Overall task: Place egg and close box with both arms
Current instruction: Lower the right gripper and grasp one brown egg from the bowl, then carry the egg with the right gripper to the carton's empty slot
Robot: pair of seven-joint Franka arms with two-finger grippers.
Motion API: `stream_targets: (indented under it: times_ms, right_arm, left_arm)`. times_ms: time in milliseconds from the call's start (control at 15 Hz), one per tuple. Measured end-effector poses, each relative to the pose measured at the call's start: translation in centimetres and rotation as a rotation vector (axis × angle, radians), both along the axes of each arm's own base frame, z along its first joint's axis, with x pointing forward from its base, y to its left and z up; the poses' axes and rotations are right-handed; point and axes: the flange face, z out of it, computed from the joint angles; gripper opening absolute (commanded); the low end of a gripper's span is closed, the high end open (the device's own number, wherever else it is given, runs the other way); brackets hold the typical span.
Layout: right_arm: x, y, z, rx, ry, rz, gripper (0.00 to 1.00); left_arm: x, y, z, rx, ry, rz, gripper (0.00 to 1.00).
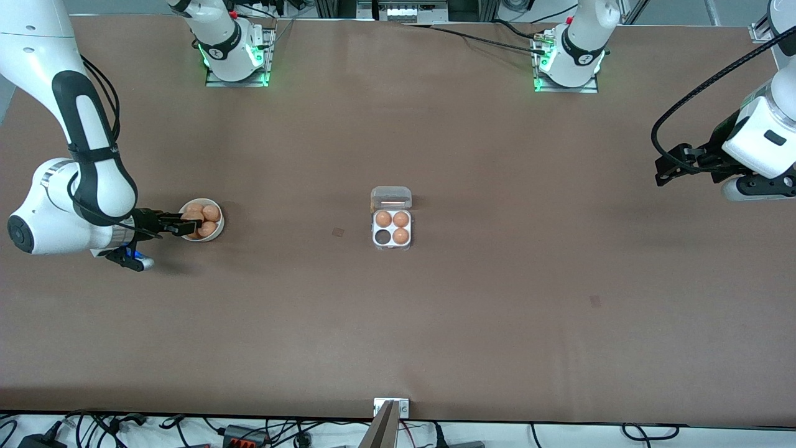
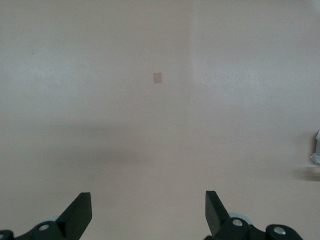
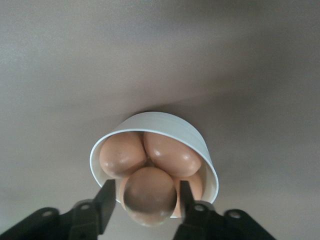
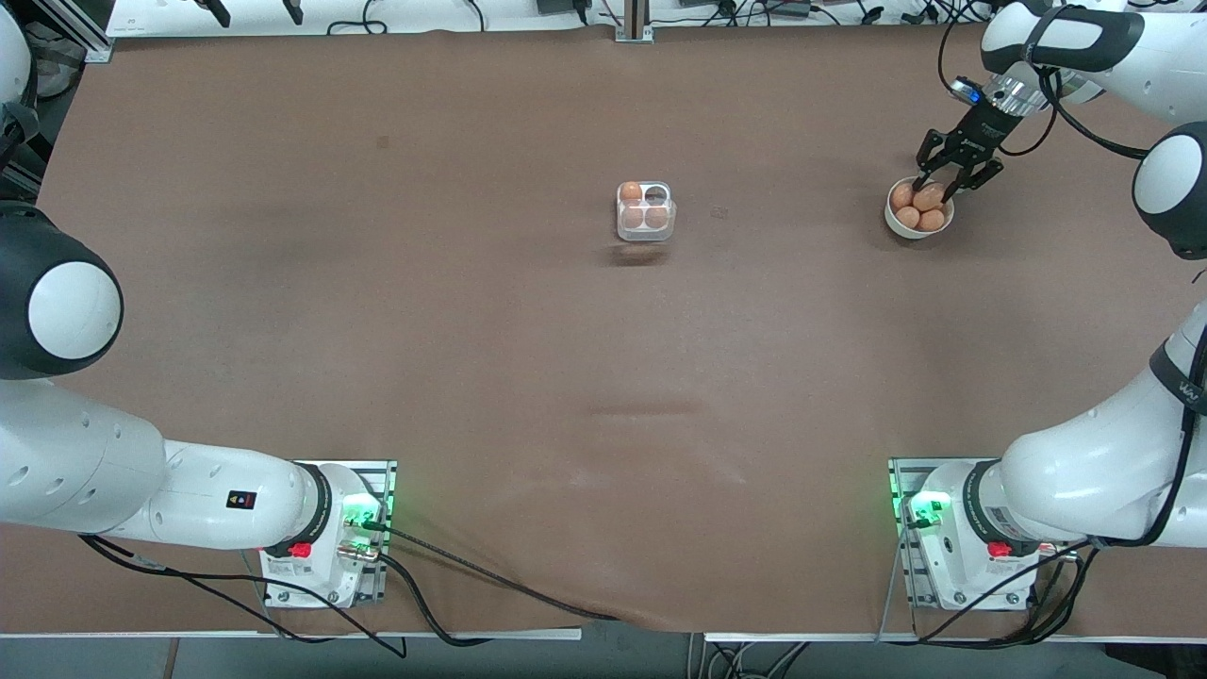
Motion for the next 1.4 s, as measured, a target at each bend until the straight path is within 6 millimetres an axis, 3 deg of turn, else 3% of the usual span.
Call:
stream_targets:
  times_ms: [200,467,667,800,933,1067,1267,1400]
  right_arm:
    - [0.1,0.1,0.1,0.001,-0.002,0.002,0.15]
    - [1.2,0.3,1.7,0.008,-0.025,0.019,0.13]
    - [3.5,1.0,6.8,0.032,-0.042,0.058,0.13]
    - [5.2,3.1,11.3,0.046,-0.084,0.111,0.13]
    - [6.4,7.6,15.2,0.040,-0.139,0.194,0.13]
    - [6.8,14.2,17.4,0.011,-0.185,0.312,0.13]
    - [5.9,24.8,19.2,-0.025,-0.255,0.468,0.13]
    - [4.9,30.5,19.6,-0.036,-0.309,0.516,0.13]
  left_arm:
    - [0.0,0.0,0.0,0.000,0.000,0.000,1.00]
    - [0.0,0.0,0.0,0.000,0.000,0.000,1.00]
    - [0.0,0.0,0.0,0.000,0.000,0.000,1.00]
    - [0.0,0.0,0.0,0.000,0.000,0.000,1.00]
    - [0.0,0.0,0.0,0.000,0.000,0.000,1.00]
    - [0.0,0.0,0.0,0.000,0.000,0.000,1.00]
    - [0.0,0.0,0.0,0.000,0.000,0.000,1.00]
    - [0.0,0.0,0.0,0.000,0.000,0.000,1.00]
